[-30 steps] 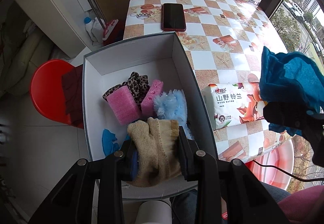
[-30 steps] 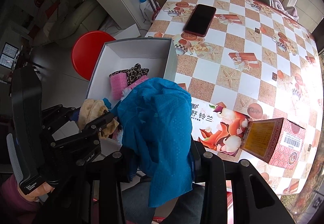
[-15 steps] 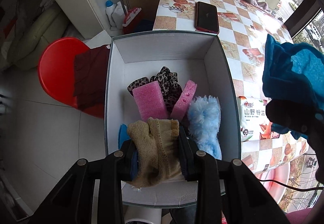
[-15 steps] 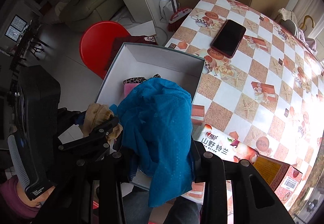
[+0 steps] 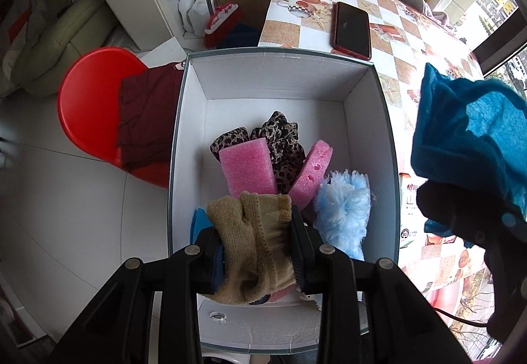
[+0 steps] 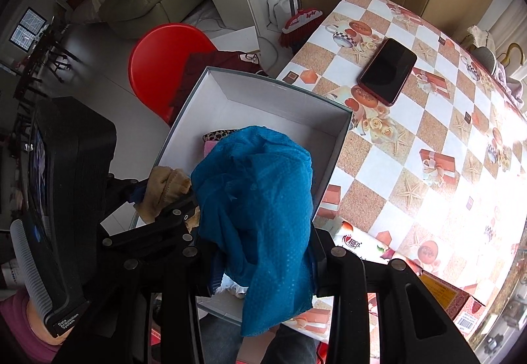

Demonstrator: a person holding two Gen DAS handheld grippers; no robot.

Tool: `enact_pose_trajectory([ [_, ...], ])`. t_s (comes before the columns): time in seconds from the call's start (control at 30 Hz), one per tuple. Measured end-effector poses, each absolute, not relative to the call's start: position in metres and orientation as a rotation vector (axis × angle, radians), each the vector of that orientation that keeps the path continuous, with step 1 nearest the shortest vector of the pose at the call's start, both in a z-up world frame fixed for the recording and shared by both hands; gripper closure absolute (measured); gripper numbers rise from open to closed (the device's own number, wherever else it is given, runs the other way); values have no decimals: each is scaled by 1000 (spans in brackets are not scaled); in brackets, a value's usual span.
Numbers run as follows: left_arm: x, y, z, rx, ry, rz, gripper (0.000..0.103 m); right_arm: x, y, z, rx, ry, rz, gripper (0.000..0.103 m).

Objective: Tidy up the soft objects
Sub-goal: 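Release the beige glove with the left gripper while the right gripper drops the blue cloth into the box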

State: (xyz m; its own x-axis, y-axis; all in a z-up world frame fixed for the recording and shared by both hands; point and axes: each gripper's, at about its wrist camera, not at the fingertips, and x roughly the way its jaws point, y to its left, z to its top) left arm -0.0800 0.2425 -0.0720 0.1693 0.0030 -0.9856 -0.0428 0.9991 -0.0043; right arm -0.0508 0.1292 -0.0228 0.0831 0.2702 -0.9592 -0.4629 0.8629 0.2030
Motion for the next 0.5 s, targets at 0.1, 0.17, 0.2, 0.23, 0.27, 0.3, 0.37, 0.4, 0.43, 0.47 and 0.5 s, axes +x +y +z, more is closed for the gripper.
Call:
enact_pose_trajectory([
  [0.1, -80, 241, -74, -34, 1407, 29, 67, -50, 129, -25, -170, 1391, 547, 64],
  [0.17, -80, 240, -74, -36, 1407, 27, 67, -48, 128, -26, -167, 1392, 542, 64],
  [0.2, -79, 240, -74, -36, 1407, 26, 67, -47, 127, -26, -165, 1393, 540, 64],
  [0.23, -79, 239, -74, -35, 1406, 26, 67, -46, 127, -27, -163, 1395, 538, 64],
  [0.27, -79, 239, -74, -35, 1406, 27, 67, -46, 127, -27, -161, 1396, 536, 64],
  [0.3, -79, 239, -75, -36, 1406, 28, 67, -45, 127, -27, -161, 1397, 534, 64],
  [0.37, -79, 239, -75, -36, 1407, 29, 67, -44, 127, -28, -160, 1399, 533, 64],
  [0.4, -79, 239, -75, -36, 1407, 29, 67, -44, 127, -28, -160, 1400, 532, 64],
  [0.43, -79, 239, -75, -36, 1407, 29, 67, -44, 127, -28, -160, 1400, 533, 64],
  [0.47, -79, 239, -75, -35, 1408, 29, 67, -44, 127, -29, -162, 1401, 533, 64],
  [0.5, -79, 239, -75, -34, 1408, 29, 67, -44, 127, -29, -160, 1402, 533, 64],
])
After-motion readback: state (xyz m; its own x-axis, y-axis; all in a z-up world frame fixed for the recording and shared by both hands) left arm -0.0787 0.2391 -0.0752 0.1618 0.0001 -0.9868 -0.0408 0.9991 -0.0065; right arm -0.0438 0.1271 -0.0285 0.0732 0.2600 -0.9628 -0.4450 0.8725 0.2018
